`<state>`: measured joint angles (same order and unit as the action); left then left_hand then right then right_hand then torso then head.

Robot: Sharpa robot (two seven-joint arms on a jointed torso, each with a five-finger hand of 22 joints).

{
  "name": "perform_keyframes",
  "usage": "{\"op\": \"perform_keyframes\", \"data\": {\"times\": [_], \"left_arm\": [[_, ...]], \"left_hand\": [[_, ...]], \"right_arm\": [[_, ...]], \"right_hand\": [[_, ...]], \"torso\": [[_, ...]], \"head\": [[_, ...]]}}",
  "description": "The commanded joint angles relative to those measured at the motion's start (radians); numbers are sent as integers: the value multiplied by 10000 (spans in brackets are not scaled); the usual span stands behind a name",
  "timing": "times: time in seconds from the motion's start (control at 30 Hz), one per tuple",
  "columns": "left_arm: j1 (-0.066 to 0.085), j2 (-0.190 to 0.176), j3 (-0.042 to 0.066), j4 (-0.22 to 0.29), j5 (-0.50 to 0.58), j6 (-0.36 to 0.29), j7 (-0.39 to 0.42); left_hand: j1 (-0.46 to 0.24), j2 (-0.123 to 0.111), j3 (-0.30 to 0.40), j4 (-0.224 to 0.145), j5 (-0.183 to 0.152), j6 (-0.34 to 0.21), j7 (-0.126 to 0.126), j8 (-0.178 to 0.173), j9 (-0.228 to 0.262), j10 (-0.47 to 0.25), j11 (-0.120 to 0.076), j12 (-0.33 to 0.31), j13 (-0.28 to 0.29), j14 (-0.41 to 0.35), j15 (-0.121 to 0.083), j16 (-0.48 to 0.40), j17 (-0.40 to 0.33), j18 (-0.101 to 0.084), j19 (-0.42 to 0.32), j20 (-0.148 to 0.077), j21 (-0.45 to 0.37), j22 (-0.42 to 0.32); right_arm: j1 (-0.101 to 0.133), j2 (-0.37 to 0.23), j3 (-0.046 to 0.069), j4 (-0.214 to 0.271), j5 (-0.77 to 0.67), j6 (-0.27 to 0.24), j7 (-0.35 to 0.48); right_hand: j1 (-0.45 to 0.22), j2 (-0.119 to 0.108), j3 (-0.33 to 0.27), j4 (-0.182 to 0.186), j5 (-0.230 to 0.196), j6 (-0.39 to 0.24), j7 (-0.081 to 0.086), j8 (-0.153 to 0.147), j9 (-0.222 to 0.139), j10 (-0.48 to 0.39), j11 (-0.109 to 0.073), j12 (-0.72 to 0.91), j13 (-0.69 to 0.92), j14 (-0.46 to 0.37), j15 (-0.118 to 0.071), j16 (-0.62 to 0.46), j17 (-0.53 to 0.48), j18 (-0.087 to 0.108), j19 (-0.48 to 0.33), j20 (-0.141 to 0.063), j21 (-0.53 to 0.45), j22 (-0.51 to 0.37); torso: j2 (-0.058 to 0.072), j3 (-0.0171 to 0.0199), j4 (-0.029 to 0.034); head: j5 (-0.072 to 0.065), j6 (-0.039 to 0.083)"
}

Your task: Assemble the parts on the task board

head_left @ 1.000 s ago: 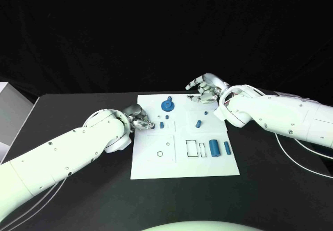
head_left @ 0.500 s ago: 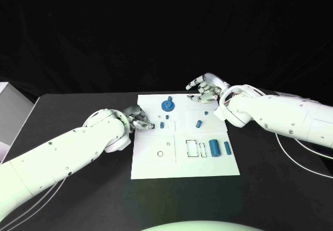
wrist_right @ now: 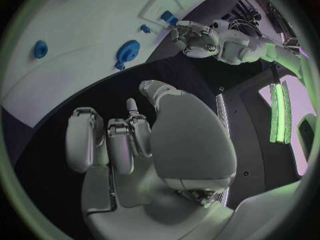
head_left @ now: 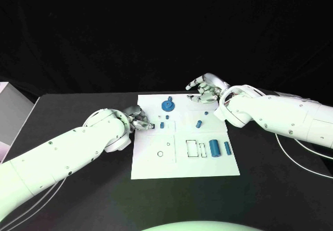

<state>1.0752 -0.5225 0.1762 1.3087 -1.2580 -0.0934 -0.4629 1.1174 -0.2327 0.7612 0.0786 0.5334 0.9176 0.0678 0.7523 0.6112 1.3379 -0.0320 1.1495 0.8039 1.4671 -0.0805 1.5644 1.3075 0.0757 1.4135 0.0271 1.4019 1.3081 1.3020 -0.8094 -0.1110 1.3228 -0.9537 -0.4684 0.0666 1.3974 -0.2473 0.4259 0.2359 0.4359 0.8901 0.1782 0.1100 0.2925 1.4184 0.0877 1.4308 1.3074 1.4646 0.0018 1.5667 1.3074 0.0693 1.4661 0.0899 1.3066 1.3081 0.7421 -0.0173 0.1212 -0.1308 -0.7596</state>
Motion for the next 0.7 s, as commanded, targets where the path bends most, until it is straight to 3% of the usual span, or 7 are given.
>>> {"op": "perform_keyframes", "data": {"times": [0.03, 0.23, 0.4, 0.7], "left_arm": [[-66, 49, -54, -24, 108, 251, -159], [-63, 83, -53, -39, 231, 277, -132], [-61, 104, -53, -46, 312, 315, -111], [-60, 132, -53, -58, 358, 239, -72]], "left_hand": [[-25, 62, 1189, -1226, 22, 333, -285, 67, 3, 118, -40, 36, -11, 1037, -40, 64, 2633, -122, 66, 7, 51, 64], [-150, 74, 1069, -1163, -27, 324, -285, 79, -3, 141, -34, 46, 22, 1037, -34, 64, 2633, -109, 25, 7, 11, 5], [-423, 71, 120, -825, -194, 252, -395, 147, -2, 236, -95, 142, 254, 1037, -63, 64, 2633, -98, -16, -12, -46, -37], [-592, 52, -708, -321, -235, 321, -480, 106, -112, 204, -152, 132, 327, 1037, -114, 64, 2633, -97, -15, -59, -82, -55]], "right_arm": [[-5, 10, 3, 4, -13, 109, 110], [-6, 4, 3, 2, -13, 109, 110], [-6, 6, 3, -4, -11, 110, 111], [-6, 17, 3, -15, -7, 111, 118]], "right_hand": [[-74, -4, 43, 0, 35, 58, -21, -58, -8, 76, -11, 41, 1247, 1061, 21, 41, 2634, -98, 404, 70, 62, 351], [-74, -4, 43, 0, 35, 58, -21, -58, -8, 76, -11, 41, 1247, 1061, 21, 41, 2634, -98, 404, 70, 62, 351], [-74, -4, 43, 0, 35, 58, -21, -58, -8, 76, -11, 41, 1247, 1061, 21, 41, 2634, -98, 404, 70, 62, 351], [-74, -4, 43, 0, 35, 58, -21, -58, -8, 76, -11, 41, 1247, 1061, 21, 41, 2634, -98, 404, 70, 62, 351]], "torso": [[1, 3, -3], [0, 12, -11], [0, 17, -5], [0, 9, 0]], "head": [[-2, -3], [10, 4], [9, 0], [8, -4]]}}
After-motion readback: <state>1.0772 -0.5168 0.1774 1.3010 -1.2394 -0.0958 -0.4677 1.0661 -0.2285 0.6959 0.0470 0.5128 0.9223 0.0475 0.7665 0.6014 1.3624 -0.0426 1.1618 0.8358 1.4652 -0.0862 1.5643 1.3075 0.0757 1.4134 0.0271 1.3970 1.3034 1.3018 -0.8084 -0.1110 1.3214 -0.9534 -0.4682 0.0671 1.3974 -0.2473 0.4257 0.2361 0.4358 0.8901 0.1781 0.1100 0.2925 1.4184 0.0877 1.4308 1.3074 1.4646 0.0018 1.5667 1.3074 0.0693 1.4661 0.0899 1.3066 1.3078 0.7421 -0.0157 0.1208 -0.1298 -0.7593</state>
